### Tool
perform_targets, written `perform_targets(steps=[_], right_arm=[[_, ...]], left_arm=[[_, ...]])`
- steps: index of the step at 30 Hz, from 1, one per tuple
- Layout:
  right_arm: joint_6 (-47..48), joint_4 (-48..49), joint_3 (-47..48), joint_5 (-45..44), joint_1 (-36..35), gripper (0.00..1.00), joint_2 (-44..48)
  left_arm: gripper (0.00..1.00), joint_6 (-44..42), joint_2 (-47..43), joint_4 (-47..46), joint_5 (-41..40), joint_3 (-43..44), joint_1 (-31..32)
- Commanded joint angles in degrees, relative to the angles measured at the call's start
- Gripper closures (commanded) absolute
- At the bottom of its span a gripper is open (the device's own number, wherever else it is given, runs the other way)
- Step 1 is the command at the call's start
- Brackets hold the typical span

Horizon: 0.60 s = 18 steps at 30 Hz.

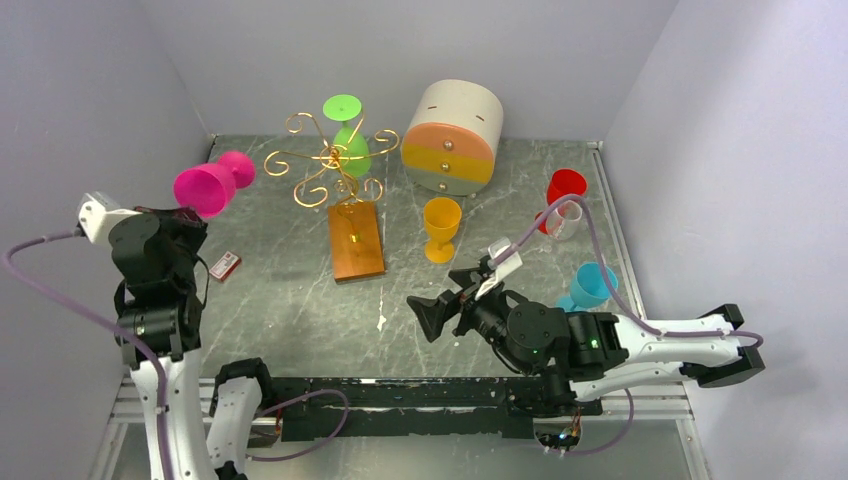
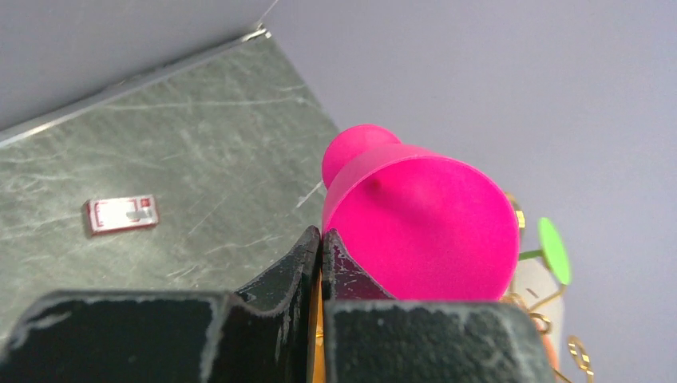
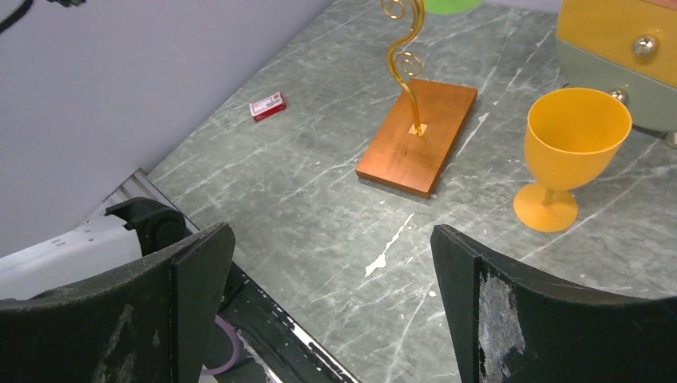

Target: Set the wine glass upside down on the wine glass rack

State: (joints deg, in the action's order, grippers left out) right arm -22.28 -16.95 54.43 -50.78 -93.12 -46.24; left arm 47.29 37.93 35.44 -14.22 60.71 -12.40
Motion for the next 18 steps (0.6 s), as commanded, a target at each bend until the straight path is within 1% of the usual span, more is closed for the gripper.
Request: perform_targets(steps=[1, 5, 11, 14, 18], right_arm=[[1.06, 6.01, 0.25, 1.79, -0.14, 0.03, -1.15], [4.37, 10.82, 0.17, 4.27, -0.21, 0.07, -3.14], [7.54, 15.73, 2.64, 5.78, -0.15, 0.1, -7.87], [15.12, 18.12, 5.96, 10.92, -0.19, 0.12, -10.45], [27.42, 17.71, 9.31, 10.61, -0.15, 0.12, -13.83]], left_arm=[[0.93, -1.3, -2.63, -2.14, 0.98, 4.47, -0.44], [0.93, -2.26, -4.74, -2.02, 3.97, 7.5, -0.44], [0.93, -3.78, -8.03, -4.54, 12.04, 9.32, -0.43], [0.93, -3.37, -7.92, -3.77, 15.49, 11.41, -0.47], [0.93, -4.31, -7.55, -5.9, 23.6, 13.08, -0.43]])
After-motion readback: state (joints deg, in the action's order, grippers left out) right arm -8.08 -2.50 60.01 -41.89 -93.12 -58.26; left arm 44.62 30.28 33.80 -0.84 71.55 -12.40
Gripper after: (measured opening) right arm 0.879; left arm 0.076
